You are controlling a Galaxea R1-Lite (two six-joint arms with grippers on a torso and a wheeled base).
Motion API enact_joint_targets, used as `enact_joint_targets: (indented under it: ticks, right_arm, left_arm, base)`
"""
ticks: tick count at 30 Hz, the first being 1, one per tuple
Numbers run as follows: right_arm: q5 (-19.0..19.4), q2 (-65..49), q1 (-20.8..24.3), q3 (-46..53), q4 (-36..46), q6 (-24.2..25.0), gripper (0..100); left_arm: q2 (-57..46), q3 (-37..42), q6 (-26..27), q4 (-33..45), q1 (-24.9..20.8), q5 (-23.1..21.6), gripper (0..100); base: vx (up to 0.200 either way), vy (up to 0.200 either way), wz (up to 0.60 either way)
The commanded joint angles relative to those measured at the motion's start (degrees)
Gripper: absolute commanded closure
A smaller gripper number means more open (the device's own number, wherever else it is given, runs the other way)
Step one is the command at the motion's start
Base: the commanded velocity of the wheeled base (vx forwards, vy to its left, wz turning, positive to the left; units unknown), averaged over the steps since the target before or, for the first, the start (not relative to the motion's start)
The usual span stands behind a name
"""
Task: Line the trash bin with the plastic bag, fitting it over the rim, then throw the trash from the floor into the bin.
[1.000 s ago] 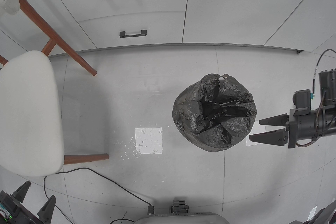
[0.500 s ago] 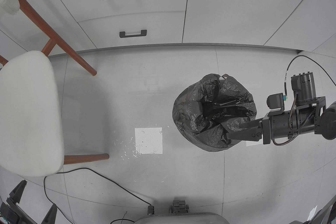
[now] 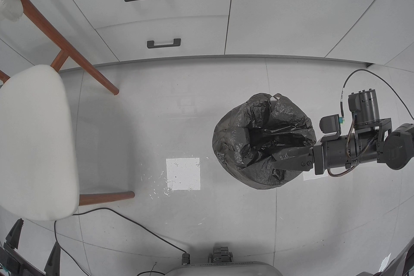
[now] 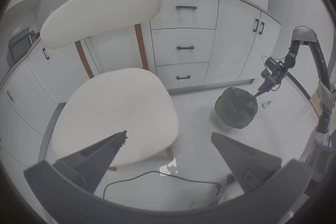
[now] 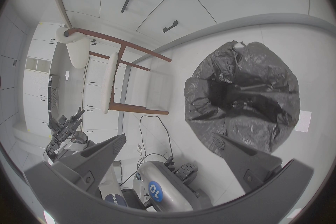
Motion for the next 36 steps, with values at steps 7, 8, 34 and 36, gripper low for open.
enact_joint_targets:
  ticks: [7,8,34,36]
  right_arm:
    - [0.78,6.84,-0.24,-5.21,-1.09,-0.47,0]
    - [0.78,7.45,-0.15,-5.3,-1.09,-0.47,0]
    - [3.76,29.69,-0.59,-18.13,-2.85,-3.46,0]
    - [3.76,28.9,-0.5,-17.25,-2.68,-3.46,0]
  left_arm:
    - [-0.66,0.13,0.12,-0.35,0.04,-0.09,0]
    - [-0.66,0.13,-0.05,-0.35,0.04,0.09,0]
    - [-0.66,0.13,0.12,-0.53,0.04,0.09,0]
    - [-0.66,0.13,0.12,-0.44,0.04,0.09,0]
  base:
    - [0.0,0.0,0.0]
    - [0.0,0.0,0.0]
    - [0.0,0.0,0.0]
    - [0.0,0.0,0.0]
